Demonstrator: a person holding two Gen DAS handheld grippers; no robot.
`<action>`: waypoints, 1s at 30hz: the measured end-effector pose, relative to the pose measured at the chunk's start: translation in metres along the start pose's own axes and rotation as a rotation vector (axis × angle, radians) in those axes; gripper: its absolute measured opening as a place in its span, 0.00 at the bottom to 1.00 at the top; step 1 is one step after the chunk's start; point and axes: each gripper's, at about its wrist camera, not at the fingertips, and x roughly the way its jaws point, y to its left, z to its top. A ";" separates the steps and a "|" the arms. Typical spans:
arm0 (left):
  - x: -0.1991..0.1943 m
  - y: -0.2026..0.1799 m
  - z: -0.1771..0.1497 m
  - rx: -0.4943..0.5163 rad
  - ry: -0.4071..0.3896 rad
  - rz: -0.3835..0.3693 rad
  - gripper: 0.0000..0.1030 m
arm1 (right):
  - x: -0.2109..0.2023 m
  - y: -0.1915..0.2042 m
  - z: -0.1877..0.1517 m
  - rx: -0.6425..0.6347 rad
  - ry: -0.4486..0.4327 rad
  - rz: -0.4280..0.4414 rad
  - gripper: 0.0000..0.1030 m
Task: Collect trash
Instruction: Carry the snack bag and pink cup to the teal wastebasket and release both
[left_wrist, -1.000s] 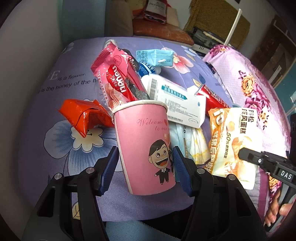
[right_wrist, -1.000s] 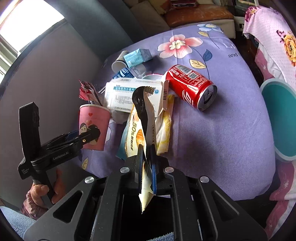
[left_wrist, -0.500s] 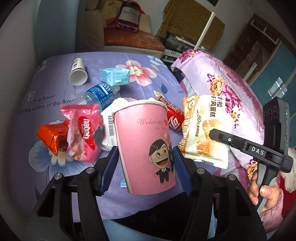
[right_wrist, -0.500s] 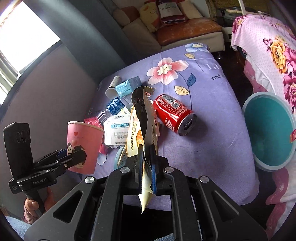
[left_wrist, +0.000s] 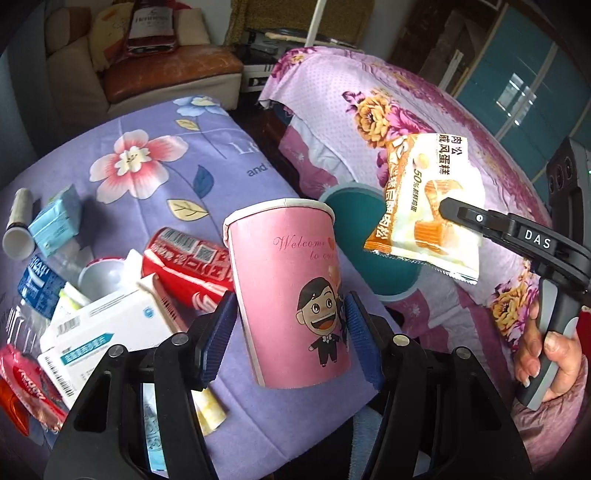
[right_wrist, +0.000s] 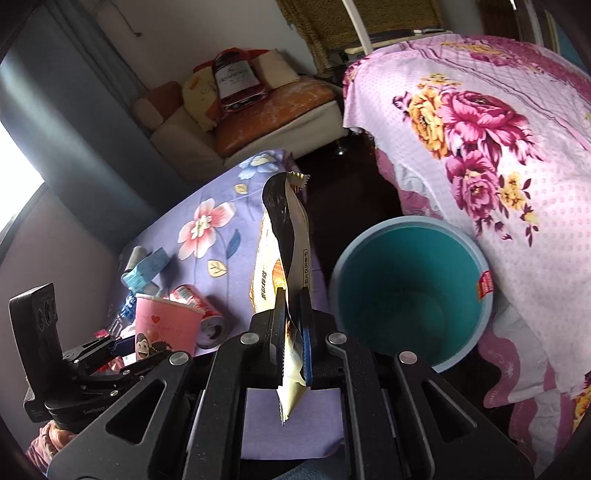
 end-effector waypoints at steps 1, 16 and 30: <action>0.010 -0.008 0.007 0.018 0.011 -0.006 0.59 | 0.001 -0.013 0.001 0.016 -0.001 -0.019 0.07; 0.115 -0.086 0.051 0.128 0.148 -0.025 0.82 | 0.043 -0.116 -0.008 0.129 0.094 -0.147 0.07; 0.087 -0.062 0.045 0.089 0.106 0.002 0.89 | 0.044 -0.108 -0.008 0.110 0.110 -0.170 0.65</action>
